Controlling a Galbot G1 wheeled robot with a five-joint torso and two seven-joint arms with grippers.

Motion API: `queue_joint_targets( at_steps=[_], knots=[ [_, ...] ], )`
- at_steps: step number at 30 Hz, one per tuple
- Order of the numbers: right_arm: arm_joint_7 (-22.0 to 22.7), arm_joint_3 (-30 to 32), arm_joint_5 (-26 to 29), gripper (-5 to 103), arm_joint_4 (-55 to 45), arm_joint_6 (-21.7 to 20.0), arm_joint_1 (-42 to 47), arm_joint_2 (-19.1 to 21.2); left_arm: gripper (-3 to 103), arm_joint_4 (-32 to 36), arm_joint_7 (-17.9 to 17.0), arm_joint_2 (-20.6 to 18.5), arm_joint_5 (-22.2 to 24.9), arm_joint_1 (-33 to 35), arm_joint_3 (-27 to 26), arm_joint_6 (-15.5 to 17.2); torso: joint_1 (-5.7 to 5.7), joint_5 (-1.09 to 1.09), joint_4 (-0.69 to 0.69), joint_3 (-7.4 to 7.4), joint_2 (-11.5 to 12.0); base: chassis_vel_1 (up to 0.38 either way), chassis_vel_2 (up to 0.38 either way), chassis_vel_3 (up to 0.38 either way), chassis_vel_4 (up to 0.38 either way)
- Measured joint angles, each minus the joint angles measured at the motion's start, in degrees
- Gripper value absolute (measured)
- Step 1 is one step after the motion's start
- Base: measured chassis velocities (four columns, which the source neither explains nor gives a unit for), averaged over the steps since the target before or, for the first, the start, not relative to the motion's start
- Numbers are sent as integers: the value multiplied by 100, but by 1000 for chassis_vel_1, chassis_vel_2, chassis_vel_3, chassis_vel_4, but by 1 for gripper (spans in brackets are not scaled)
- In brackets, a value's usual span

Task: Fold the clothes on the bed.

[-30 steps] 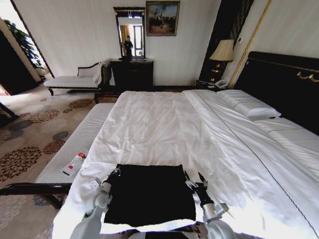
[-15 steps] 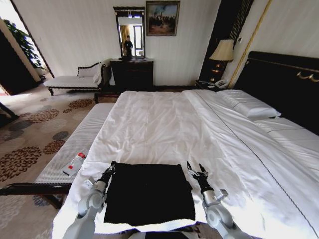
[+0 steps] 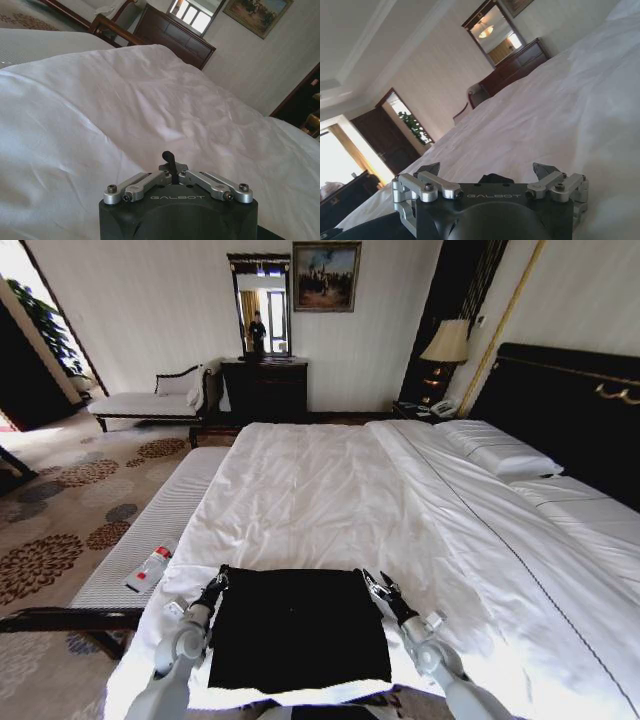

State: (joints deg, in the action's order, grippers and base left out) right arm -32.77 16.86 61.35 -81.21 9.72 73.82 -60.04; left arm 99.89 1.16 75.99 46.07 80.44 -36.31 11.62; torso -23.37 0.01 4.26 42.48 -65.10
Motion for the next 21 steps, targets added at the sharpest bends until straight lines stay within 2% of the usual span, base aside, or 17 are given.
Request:
queue_joint_targets(
  at_steps=[2,5,9,12,16,19,21],
  knots=[
    [-358,-47,0,100,214,-191,-237,-4,1,1,-1,0,-21,25,7,-12,0,-1,-1,0,0,0,0,0,0],
    [-496,-90,-13,100,389,-458,-480,-7,1,1,-3,9,-36,40,25,-26,0,-1,-1,0,0,0,0,0,0],
    [-410,-103,-223,100,456,-624,-628,8,1,-4,-1,4,-40,44,44,-41,0,-1,-1,0,0,0,0,0,0],
    [-2,-100,-355,100,382,-828,-643,72,1,65,-1,-29,-37,60,58,-42,0,-1,0,0,0,0,0,0,0],
    [278,-84,-369,100,300,-1065,-633,161,1,190,0,-46,-22,82,71,-42,0,-1,0,0,0,0,0,0,0],
    [223,-77,-366,100,300,-1157,-632,200,1,242,-2,-43,-20,90,83,-42,0,-1,0,0,0,0,0,0,0],
    [-159,-69,-340,100,360,-1213,-646,229,1,273,-5,-31,-23,97,103,-42,0,-1,0,0,0,0,0,0,0]
  ],
)
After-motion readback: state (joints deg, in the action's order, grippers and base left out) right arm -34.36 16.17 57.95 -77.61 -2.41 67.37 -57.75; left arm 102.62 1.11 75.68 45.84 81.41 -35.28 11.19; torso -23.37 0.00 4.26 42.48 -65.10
